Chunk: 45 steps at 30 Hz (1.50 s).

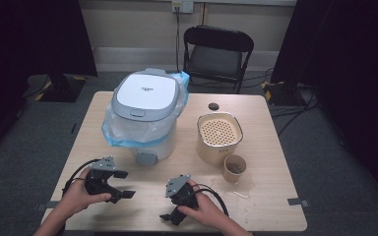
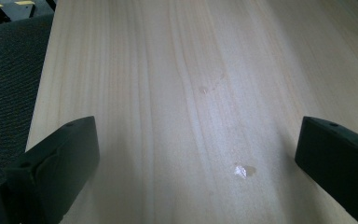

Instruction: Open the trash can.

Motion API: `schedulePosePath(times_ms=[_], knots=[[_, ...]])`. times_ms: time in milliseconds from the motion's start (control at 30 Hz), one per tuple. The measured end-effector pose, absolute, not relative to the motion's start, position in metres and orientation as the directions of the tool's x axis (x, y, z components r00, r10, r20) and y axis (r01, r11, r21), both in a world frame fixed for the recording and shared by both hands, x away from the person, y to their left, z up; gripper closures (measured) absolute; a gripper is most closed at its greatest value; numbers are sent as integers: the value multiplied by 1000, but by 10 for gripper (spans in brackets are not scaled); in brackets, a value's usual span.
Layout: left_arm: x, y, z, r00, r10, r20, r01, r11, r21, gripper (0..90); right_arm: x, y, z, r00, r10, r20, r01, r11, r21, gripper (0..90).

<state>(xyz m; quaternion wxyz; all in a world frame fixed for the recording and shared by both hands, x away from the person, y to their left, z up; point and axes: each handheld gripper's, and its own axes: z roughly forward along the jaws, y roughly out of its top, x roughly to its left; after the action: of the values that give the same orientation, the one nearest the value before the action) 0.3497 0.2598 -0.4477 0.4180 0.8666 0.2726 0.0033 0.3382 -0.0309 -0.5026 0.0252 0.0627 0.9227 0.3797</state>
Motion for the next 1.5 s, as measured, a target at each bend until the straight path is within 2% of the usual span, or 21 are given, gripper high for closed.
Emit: schedulePosePath(times_ms=[167,833,1500], knots=[[352,263,-434,829,508,-232,502,-497,708,164,338,-31,-503,-991,136,3,99,703,704,0],[358,278,-384,807,529,-263,542,-485,686,336,338,-31,-503,-991,137,4,100,703,704,0],[367,287,-344,806,550,-219,517,-472,714,423,338,-31,-503,-991,134,-3,93,700,708,0]])
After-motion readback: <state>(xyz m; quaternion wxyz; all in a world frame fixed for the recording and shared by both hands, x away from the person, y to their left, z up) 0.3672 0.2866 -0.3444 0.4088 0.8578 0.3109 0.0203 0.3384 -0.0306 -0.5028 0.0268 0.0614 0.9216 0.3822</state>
